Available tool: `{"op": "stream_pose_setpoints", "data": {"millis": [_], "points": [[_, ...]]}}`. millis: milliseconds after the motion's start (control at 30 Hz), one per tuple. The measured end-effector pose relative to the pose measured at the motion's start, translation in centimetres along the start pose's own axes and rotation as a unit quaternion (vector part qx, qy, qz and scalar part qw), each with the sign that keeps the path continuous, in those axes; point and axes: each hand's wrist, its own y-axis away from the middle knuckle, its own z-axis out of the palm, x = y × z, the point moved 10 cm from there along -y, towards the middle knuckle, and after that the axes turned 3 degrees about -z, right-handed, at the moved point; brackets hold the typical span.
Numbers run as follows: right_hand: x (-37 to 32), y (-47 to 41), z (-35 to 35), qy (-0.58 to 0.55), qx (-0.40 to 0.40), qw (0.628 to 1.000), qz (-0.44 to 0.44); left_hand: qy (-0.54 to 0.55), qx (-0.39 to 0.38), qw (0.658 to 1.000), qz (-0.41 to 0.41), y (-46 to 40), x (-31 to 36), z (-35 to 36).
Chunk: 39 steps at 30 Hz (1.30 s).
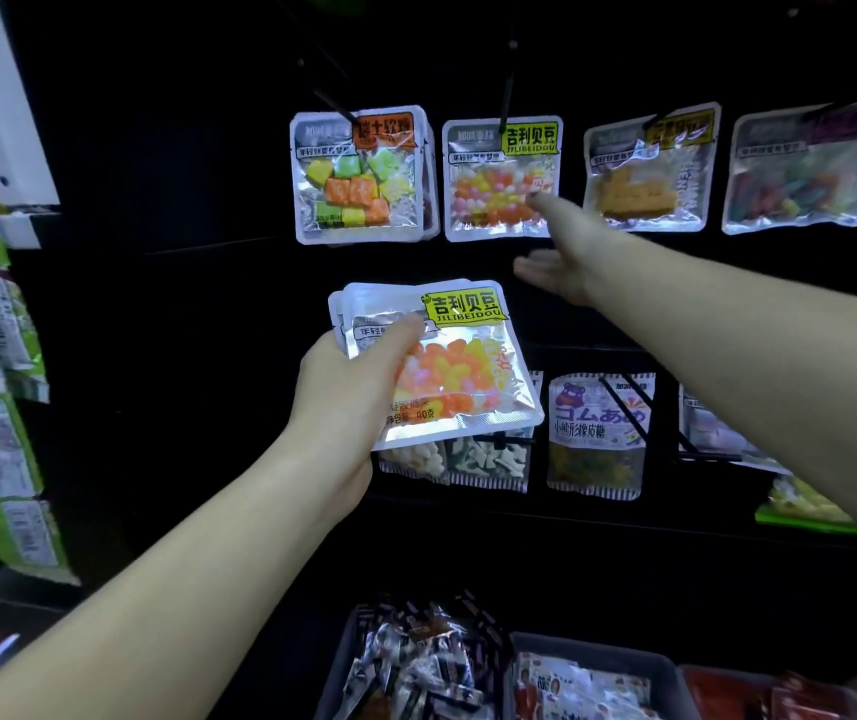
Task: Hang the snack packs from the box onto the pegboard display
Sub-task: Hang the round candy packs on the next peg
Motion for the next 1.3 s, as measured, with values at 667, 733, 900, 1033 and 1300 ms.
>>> {"op": "stream_pose_setpoints", "data": {"millis": [667,733,900,1033,1300], "points": [[1.3,16.4,2.3,0.174,-0.312,0.934,0.015,0.043,0.039,0.996,-0.070,4.3,2.6,-1.2],[0.9,16.4,1.9,0.165,-0.302,0.939,0.012,0.050,0.032,0.997,-0.051,4.4,2.9,-1.3],[-0.7,16.2,0.7,0.188,-0.267,0.945,-0.028,0.019,0.026,0.999,-0.008,4.9,3.7,-1.3],[-3.4,15.4,-0.4,0.108,-0.221,0.966,-0.084,0.029,0.031,0.999,-0.011,5.0,3.5,-1.7],[-10.2,14.5,-0.1,0.059,-0.124,0.965,-0.225,0.022,0.033,0.999,-0.017,4.3,3.5,-1.6]]}}
